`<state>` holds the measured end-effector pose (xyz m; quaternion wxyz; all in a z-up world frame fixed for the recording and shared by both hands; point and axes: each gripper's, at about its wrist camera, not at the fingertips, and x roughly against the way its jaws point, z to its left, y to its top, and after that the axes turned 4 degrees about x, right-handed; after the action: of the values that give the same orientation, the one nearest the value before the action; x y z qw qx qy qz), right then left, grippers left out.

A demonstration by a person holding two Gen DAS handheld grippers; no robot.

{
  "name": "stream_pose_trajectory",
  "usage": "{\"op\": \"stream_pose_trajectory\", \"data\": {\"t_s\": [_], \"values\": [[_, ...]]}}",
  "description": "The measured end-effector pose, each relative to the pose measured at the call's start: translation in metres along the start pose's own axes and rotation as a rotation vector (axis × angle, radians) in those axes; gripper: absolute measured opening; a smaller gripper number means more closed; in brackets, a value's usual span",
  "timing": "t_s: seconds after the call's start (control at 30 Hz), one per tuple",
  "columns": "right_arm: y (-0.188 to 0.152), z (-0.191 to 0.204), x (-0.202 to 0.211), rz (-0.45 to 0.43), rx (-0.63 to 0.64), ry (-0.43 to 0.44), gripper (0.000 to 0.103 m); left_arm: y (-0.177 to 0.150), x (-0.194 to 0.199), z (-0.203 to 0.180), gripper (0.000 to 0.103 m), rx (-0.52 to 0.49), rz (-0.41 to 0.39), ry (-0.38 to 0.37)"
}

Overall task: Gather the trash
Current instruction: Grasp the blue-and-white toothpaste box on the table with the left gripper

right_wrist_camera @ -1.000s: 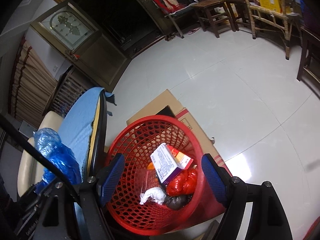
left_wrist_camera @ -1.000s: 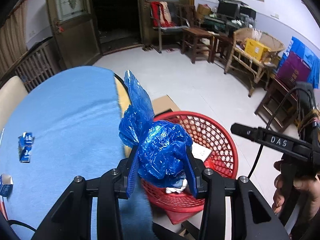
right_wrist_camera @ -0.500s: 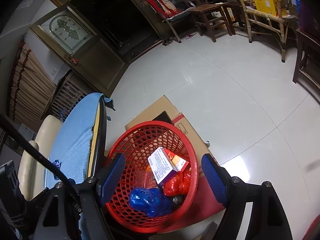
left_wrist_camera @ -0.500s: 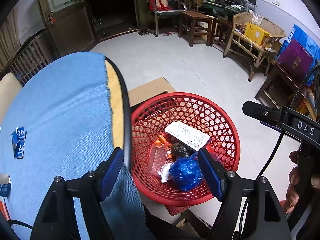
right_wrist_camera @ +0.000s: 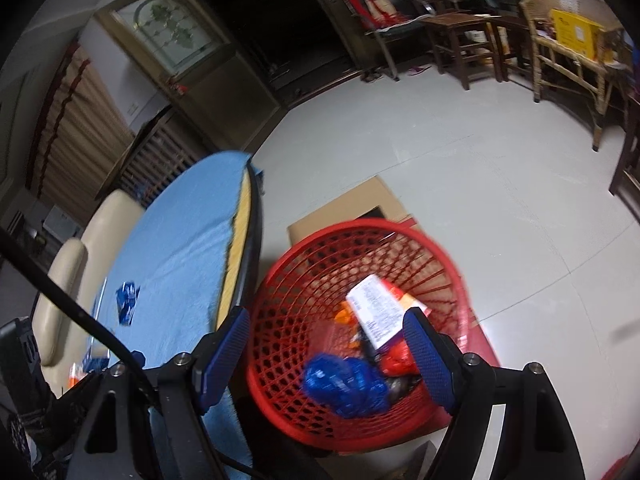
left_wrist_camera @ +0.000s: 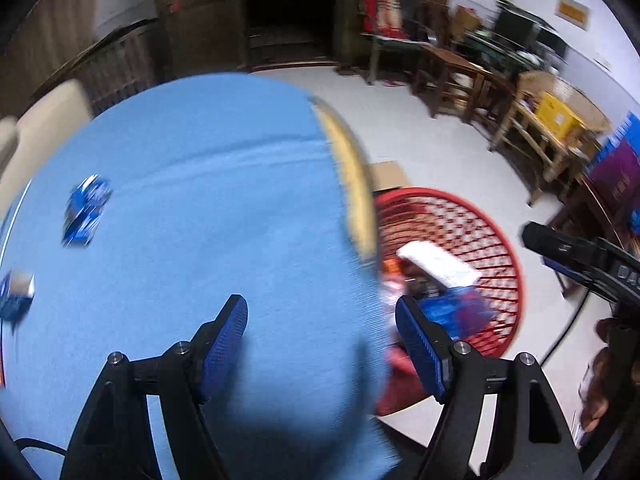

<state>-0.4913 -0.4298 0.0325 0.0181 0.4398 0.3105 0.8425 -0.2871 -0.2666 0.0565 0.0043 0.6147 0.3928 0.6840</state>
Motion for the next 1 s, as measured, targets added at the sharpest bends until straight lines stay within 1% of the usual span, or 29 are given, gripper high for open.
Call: {"op": "stream_pose_trajectory", "data": {"t_s": [0.07,0.13,0.23,0.37,0.43,0.47,0.53,0.6,0.7,0.9,1.0], "values": [[-0.003,0.013,-0.006,0.019,0.030,0.007,0.082,-0.007,0.000,0.025,0.077,0.051,0.002,0.019],[-0.006,0.025,-0.011,0.033,0.056,0.016,0.082,-0.015,0.002,0.061,0.077,0.124,0.000,0.048],[-0.010,0.043,-0.019,0.053,0.095,0.027,0.082,-0.024,0.009,0.113,0.077,0.253,-0.011,0.113],[-0.016,0.065,-0.033,0.088,0.140,0.040,0.082,-0.029,0.026,0.181,0.077,0.422,-0.063,0.193],[-0.019,0.075,-0.038,0.102,0.162,0.046,0.082,-0.029,0.038,0.224,0.077,0.515,-0.095,0.256],[-0.020,0.080,-0.041,0.107,0.172,0.048,0.082,-0.029,0.041,0.236,0.077,0.545,-0.101,0.275],[-0.022,0.086,-0.044,0.116,0.183,0.051,0.082,-0.029,0.050,0.274,0.077,0.647,-0.131,0.327],[-0.023,0.090,-0.048,0.125,0.188,0.051,0.082,-0.029,0.052,0.297,0.077,0.697,-0.150,0.351],[-0.023,0.094,-0.054,0.140,0.191,0.048,0.082,-0.025,0.045,0.319,0.077,0.686,-0.145,0.360],[-0.021,0.094,-0.062,0.155,0.191,0.037,0.082,-0.019,0.031,0.330,0.078,0.572,-0.127,0.411],[-0.019,0.093,-0.068,0.170,0.183,0.030,0.082,-0.019,0.026,0.337,0.078,0.558,-0.123,0.429]]}}
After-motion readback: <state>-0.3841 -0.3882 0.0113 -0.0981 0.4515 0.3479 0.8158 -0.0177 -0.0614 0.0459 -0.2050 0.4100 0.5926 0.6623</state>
